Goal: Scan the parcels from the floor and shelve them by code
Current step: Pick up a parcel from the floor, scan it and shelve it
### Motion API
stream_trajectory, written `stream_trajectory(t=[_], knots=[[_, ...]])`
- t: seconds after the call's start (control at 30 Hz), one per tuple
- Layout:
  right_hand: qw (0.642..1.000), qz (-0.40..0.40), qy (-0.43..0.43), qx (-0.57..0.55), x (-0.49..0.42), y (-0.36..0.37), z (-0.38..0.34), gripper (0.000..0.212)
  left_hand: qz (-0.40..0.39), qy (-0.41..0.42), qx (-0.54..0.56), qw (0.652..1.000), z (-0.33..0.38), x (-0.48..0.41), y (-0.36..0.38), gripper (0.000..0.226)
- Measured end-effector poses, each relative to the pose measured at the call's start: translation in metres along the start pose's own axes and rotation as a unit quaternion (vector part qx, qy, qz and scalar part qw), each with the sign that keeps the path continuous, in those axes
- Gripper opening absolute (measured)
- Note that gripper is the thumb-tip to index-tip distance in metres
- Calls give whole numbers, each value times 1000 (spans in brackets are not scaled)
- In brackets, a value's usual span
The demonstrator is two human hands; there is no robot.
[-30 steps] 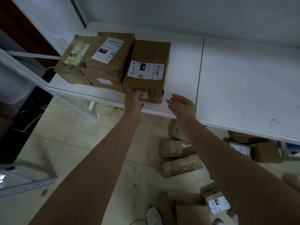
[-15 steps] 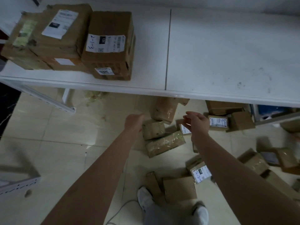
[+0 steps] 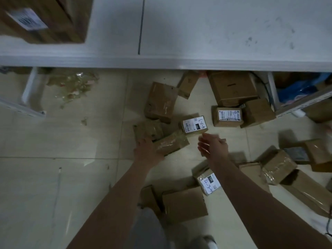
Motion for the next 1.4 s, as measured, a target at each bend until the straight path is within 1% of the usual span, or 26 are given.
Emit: stream_trajectory(t=[0.1,0.2,0.27,0.37,0.47,0.5,0.6,0.63,0.73,0.8,0.9,1.0,1.03,1.1,1.17,1.27,1.37,1.4], knots=[[999,-8,31,-31,-33,-12,45,24,39,34,-93,994,17,-40,44,105],[998,-17,47,-46,-66,-19,83,14,64,52,-154,985,27,-84,87,122],[997,-19,60,-52,-84,-24,106,8,76,51,-187,978,28,-109,113,128],[994,-21,82,-65,-103,-33,131,7,90,33,-218,971,26,-138,148,128],[993,-15,89,-71,-113,-46,143,7,158,25,-236,958,30,-149,163,123],[993,-8,88,-74,-113,-50,143,7,167,24,-231,958,32,-147,165,123],[992,21,88,-86,-106,-60,134,4,156,6,-239,959,35,-139,164,127],[992,30,85,-85,-101,-63,127,3,167,7,-233,958,37,-127,152,125],[996,41,58,-55,-79,-66,98,5,135,24,-190,972,44,-88,130,120],[998,45,41,-36,-59,-67,72,5,102,35,-129,986,49,-56,106,118],[998,56,26,-33,-24,-71,24,6,70,59,-46,995,60,-4,61,116],[997,63,12,-40,17,-82,-32,15,14,72,42,996,75,59,17,127],[997,65,4,-44,31,-87,-53,18,-4,82,79,994,82,85,1,130],[997,65,-18,-40,61,-102,-100,24,-32,100,148,983,96,141,-33,127],[997,64,-43,-30,96,-121,-150,23,-57,116,203,971,108,201,-67,122],[993,54,-93,-43,155,-157,-229,10,-89,133,261,952,124,297,-117,102],[988,59,-124,-65,219,-201,-297,15,-82,160,330,927,133,384,-165,87],[987,55,-131,-76,239,-212,-317,17,-88,168,357,915,136,412,-178,79]])
Point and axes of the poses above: each hand's wrist, its own x-axis away from the middle knuckle, its own y-axis out of the palm, z = x × y, the point moved 8 cm from there along -x, towards the middle knuckle, and after that the axes turned 15 degrees about -y, right-handed, at the moved point
